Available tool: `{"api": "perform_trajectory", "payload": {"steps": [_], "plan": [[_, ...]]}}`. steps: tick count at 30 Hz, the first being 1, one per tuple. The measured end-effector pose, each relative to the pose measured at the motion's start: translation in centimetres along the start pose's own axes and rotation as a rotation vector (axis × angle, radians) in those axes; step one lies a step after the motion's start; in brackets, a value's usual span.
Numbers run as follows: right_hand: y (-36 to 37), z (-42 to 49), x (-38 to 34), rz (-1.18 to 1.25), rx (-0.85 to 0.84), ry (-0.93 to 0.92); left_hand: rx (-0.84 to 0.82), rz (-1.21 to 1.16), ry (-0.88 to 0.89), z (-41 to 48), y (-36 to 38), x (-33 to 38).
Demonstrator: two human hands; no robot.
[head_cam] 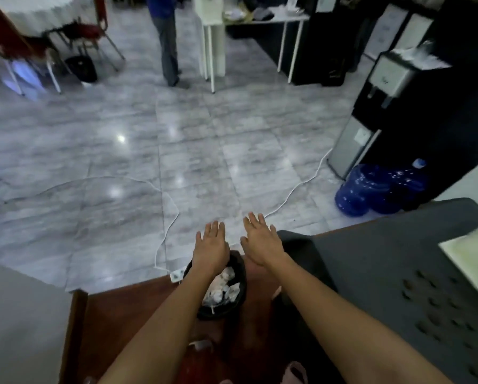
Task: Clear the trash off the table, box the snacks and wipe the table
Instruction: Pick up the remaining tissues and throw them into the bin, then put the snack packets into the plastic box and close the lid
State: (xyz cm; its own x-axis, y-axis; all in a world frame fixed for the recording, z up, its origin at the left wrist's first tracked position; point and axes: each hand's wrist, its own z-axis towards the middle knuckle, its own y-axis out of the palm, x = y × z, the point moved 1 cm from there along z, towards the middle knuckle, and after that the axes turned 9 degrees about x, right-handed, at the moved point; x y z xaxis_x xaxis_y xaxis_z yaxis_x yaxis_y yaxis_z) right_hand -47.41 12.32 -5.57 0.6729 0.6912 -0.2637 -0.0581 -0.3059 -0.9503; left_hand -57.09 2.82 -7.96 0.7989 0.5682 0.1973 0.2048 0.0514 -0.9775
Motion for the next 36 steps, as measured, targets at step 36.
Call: {"api": "perform_trajectory", "payload": {"steps": [36], "plan": [[-16.5,-34.5,39.5,0.169,0.595,1.276,-0.046,0.146,0.949,1.0,-4.0,52.3]]}}
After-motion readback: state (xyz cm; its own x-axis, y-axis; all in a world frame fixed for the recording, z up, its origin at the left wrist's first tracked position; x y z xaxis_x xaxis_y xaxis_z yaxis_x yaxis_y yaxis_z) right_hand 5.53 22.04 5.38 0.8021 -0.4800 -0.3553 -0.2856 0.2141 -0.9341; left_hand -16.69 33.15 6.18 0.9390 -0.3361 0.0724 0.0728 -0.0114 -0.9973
